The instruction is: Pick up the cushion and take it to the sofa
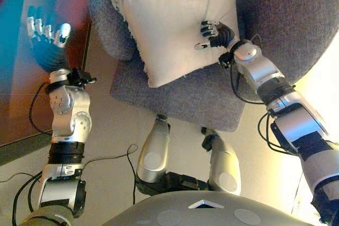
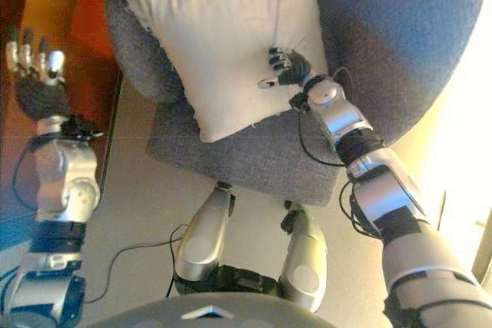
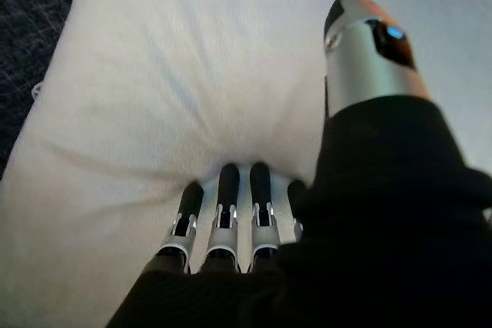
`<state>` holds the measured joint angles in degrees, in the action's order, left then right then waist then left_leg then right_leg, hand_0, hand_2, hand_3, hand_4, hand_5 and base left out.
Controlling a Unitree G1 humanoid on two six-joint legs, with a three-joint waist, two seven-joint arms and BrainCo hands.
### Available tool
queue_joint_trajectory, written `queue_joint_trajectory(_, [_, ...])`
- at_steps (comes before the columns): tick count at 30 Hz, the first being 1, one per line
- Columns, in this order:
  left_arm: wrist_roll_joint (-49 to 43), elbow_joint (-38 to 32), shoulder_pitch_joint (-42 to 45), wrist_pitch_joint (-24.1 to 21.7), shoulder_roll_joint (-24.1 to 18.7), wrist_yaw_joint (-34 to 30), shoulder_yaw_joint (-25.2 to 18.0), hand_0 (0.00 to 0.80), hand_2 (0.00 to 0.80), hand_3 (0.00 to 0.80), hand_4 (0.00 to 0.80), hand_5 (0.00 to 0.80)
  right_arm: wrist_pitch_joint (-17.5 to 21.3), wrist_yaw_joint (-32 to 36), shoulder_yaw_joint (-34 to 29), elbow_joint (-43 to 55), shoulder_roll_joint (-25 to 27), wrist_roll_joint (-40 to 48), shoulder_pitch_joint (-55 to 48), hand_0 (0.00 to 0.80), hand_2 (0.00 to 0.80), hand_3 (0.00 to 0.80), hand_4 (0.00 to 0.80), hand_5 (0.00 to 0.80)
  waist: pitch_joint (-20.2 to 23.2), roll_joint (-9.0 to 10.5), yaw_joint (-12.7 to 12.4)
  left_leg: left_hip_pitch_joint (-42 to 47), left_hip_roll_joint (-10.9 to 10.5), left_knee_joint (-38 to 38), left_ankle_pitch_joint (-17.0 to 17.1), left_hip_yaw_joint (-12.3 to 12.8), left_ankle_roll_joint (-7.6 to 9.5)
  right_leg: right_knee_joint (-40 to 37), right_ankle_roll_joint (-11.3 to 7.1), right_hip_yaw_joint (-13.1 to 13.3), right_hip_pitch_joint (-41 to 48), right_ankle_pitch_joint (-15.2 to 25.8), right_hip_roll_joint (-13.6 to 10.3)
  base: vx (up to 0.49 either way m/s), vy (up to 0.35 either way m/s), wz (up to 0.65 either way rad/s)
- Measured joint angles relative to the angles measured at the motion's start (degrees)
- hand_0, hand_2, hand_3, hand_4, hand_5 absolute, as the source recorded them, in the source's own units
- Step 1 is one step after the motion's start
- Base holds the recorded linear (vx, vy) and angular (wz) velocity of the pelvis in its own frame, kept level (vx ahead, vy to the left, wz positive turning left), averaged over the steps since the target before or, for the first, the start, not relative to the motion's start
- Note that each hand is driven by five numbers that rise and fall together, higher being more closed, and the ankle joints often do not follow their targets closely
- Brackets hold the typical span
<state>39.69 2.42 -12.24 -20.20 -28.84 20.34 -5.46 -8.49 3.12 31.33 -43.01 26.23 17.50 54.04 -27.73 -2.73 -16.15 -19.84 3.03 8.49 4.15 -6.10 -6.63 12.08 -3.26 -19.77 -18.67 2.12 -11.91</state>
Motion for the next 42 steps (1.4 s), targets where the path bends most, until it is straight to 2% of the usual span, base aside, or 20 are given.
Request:
queue_joint_trajectory(6, [3.5,-2.8,3.2,-0.5,-0.7,-2.0,-0.9,0.000,0.000,0.000,0.000,0.000,-0.8,0.0,-1.5,0.1,0.8,0.0,-0.4,0.000,0.000,0.000,0.000,0.000,0.0,-0.04,-1.2,0.0,-0.3,0.0,0.0,-0.4,0.13,2.7,0.24,-0.5,-0.8,-1.3,-0.9,0.007,-0.021,0.06])
queue_joint_trajectory(13, [5.2,-6.4,5.1,-0.3,-0.7,-13.8,-1.0,0.000,0.000,0.000,0.000,0.000,-0.8,-0.1,-3.8,2.3,2.3,0.1,-2.8,0.000,0.000,0.000,0.000,0.000,0.1,-0.18,-2.1,0.4,-0.5,-0.2,0.3,-0.5,0.33,3.1,-0.20,-1.2,-0.3,-1.9,-1.2,-0.001,0.004,0.05])
queue_joint_trajectory(18, [8.3,-7.6,4.7,1.4,-0.2,-18.3,1.8,0.000,0.000,0.000,0.000,0.000,-0.4,-0.4,-5.0,8.3,1.6,1.6,-10.0,0.000,0.000,0.000,0.000,0.000,0.4,-0.51,-1.3,5.0,-0.5,-2.1,0.3,-0.3,0.45,0.7,-0.67,-1.3,4.5,-1.6,-0.9,0.038,0.032,0.01])
queue_joint_trajectory(22, [5.2,-6.8,4.6,3.4,0.9,-18.0,5.7,0.000,0.000,0.000,0.000,0.000,0.7,0.0,-6.2,15.5,-0.8,4.7,-16.6,0.000,0.000,0.000,0.000,0.000,1.1,-0.66,1.0,9.3,-0.4,-4.0,0.1,0.2,0.75,-2.2,-1.35,-1.3,9.2,-1.1,-0.4,0.116,0.058,-0.01])
queue_joint_trajectory(26, [3.5,-5.3,5.8,6.5,4.1,-18.3,9.3,0.000,0.000,0.000,0.000,0.000,3.0,2.0,-8.4,24.9,-3.4,4.7,-27.2,0.000,0.000,0.000,0.000,0.000,6.5,-0.83,3.1,12.6,-0.4,-6.4,-0.2,1.4,1.33,-6.8,-1.99,-0.9,12.9,0.5,0.3,0.147,0.029,-0.09])
queue_joint_trajectory(29, [1.7,-4.5,7.5,7.6,5.7,-19.0,11.3,0.000,0.000,0.000,0.000,0.000,4.1,4.1,-10.5,27.4,-3.6,4.7,-34.3,0.000,0.000,0.000,0.000,0.000,10.9,-0.40,5.1,16.2,-0.3,-8.6,-0.4,3.4,1.60,-10.8,-2.62,-0.3,17.1,1.3,1.0,0.162,0.020,-0.05])
queue_joint_trajectory(33, [1.6,-2.8,11.4,8.6,6.8,-22.3,11.5,0.000,0.000,0.000,0.000,0.000,6.7,6.6,-17.3,29.1,-3.8,5.2,-44.3,0.000,0.000,0.000,0.000,0.000,16.5,1.30,8.2,21.0,0.4,-12.1,-0.4,7.4,1.60,-15.3,-2.98,2.0,21.4,1.9,2.4,0.097,0.004,-0.17])
queue_joint_trajectory(36, [1.6,-1.3,14.8,9.4,7.7,-24.9,11.2,0.000,0.000,0.000,0.000,0.000,7.9,7.8,-21.9,31.7,-4.2,5.2,-51.2,0.000,0.000,0.000,0.000,0.000,18.8,2.28,11.1,23.7,0.7,-13.5,-0.6,8.6,1.35,-17.2,-3.03,2.6,23.8,2.1,2.9,0.059,0.006,-0.19])
queue_joint_trajectory(40, [-0.1,0.7,19.6,9.8,8.1,-26.5,10.2,0.000,0.000,0.000,0.000,0.000,9.5,8.5,-27.2,34.1,-5.9,7.4,-58.0,0.000,0.000,0.000,0.000,0.000,20.0,2.82,14.1,25.6,1.2,-13.5,-1.4,10.9,1.15,-17.2,-2.99,4.9,24.2,2.1,3.5,0.029,0.011,-0.26])
queue_joint_trajectory(42, [-0.7,1.6,21.5,9.8,8.8,-27.0,8.9,0.000,0.000,0.000,0.000,0.000,9.8,8.5,-29.5,34.4,-6.5,9.2,-61.4,0.000,0.000,0.000,0.000,0.000,20.4,2.93,14.4,26.2,1.5,-13.5,-1.6,11.9,1.05,-17.2,-2.89,5.7,24.3,2.1,3.7,0.004,0.020,-0.23])
